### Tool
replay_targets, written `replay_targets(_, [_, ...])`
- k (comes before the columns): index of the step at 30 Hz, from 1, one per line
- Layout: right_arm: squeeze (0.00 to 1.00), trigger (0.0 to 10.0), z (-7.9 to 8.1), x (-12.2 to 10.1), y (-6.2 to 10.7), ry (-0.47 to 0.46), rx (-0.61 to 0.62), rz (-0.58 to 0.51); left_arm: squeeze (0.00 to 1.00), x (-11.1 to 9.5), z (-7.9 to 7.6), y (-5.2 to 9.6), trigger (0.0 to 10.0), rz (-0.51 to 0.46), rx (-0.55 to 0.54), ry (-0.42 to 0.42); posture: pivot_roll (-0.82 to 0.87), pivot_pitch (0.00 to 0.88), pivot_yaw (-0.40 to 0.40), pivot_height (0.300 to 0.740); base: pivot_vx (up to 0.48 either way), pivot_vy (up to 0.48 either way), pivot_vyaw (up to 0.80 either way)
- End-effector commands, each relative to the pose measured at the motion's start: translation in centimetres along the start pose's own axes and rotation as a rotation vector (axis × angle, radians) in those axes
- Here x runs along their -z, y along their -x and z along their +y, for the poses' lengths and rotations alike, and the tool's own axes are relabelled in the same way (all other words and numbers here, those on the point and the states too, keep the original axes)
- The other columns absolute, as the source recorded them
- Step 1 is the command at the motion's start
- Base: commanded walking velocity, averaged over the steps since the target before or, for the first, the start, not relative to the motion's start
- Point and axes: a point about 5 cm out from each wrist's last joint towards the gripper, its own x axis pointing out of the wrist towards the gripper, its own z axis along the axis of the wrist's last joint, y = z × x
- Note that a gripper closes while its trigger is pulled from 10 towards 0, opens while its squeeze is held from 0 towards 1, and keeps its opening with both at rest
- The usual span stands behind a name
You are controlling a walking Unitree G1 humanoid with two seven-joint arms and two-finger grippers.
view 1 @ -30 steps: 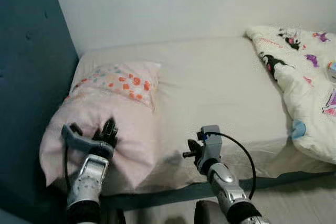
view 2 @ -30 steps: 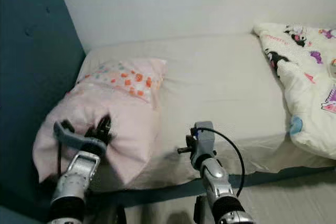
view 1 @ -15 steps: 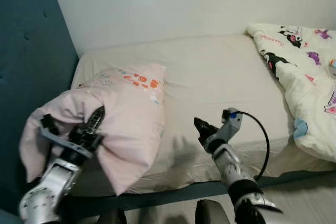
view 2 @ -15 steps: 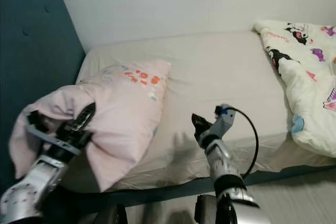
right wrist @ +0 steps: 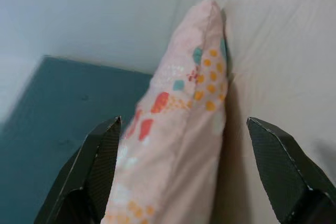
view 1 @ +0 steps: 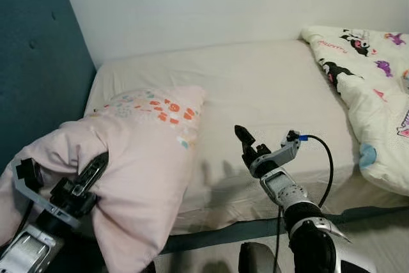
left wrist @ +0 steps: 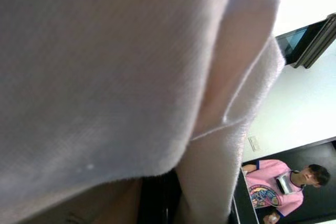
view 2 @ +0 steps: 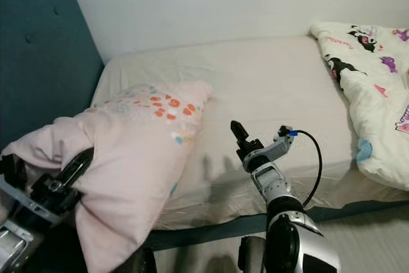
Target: Clean up the room
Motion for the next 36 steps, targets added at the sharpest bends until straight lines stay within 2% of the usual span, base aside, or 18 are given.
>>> replay_targets(1, [1.00,10.0,-0.2,0.3,0.0,-0.084,0.016,-0.004,0.00,-0.1,-2.0,0.0,0.0,0.048,0.103,-0.028,0.08,0.154,-0.011,0.582,0.000,0.000,0.00])
replay_targets(5, [1.00,10.0,0.0,0.6,-0.2,-0.116,0.021,0.010,0.00,0.1,-2.0,0.2,0.0,0.082,0.088,-0.032,0.10,0.155,-0.006,0.582,0.000,0.000,0.00])
replay_targets(7, [1.00,10.0,0.4,1.3,-0.6,-0.130,0.054,0.053,0.00,0.4,-2.0,0.3,0.0,0.106,0.080,-0.024,0.10,0.156,-0.004,0.582,0.000,0.000,0.00])
replay_targets(13, [1.00,10.0,0.7,2.6,-1.0,-0.125,0.113,0.117,0.00,1.0,-2.2,0.2,0.0,0.140,0.080,-0.020,0.11,0.161,-0.002,0.582,0.000,0.000,0.00])
replay_targets(15, [1.00,10.0,1.4,4.4,-1.6,-0.031,0.158,0.225,0.00,1.5,-2.4,0.0,0.0,0.165,0.085,-0.025,0.12,0.170,-0.004,0.582,0.000,0.000,0.00])
replay_targets(17, [1.00,10.0,2.2,5.9,-2.0,0.012,0.179,0.302,0.00,1.7,-2.7,0.0,0.0,0.178,0.094,-0.029,0.12,0.171,-0.006,0.582,0.000,0.000,0.00])
replay_targets(23, [1.00,10.0,3.6,7.4,-2.7,0.008,0.195,0.349,0.00,1.9,-2.9,-0.1,0.0,0.187,0.102,-0.030,0.12,0.174,-0.009,0.582,0.000,0.000,0.00])
replay_targets(27, [1.00,10.0,3.8,7.7,-2.7,0.011,0.202,0.358,0.00,2.0,-2.9,-0.1,0.0,0.195,0.101,-0.032,0.12,0.176,-0.008,0.582,0.000,0.000,0.00])
replay_targets(32, [1.00,10.0,4.0,8.4,-2.8,0.083,0.244,0.395,0.00,2.3,-3.1,0.0,0.0,0.209,0.101,-0.034,0.12,0.179,-0.003,0.582,0.000,0.000,0.00])
replay_targets(34, [1.00,10.0,4.0,9.0,-2.8,0.138,0.258,0.431,0.00,2.4,-3.1,-0.1,0.0,0.218,0.101,-0.034,0.12,0.181,-0.002,0.582,0.000,0.000,0.00])
replay_targets(35, [0.51,10.0,4.0,9.4,-2.7,0.203,0.264,0.468,0.00,2.5,-3.1,-0.1,0.0,0.226,0.101,-0.034,0.12,0.181,0.001,0.582,0.000,0.000,0.00])
replay_targets(36, [0.51,10.0,4.0,9.4,-2.7,0.203,0.264,0.468,0.00,2.5,-3.1,-0.1,0.0,0.226,0.101,-0.034,0.12,0.181,0.001,0.582,0.000,0.000,0.00])
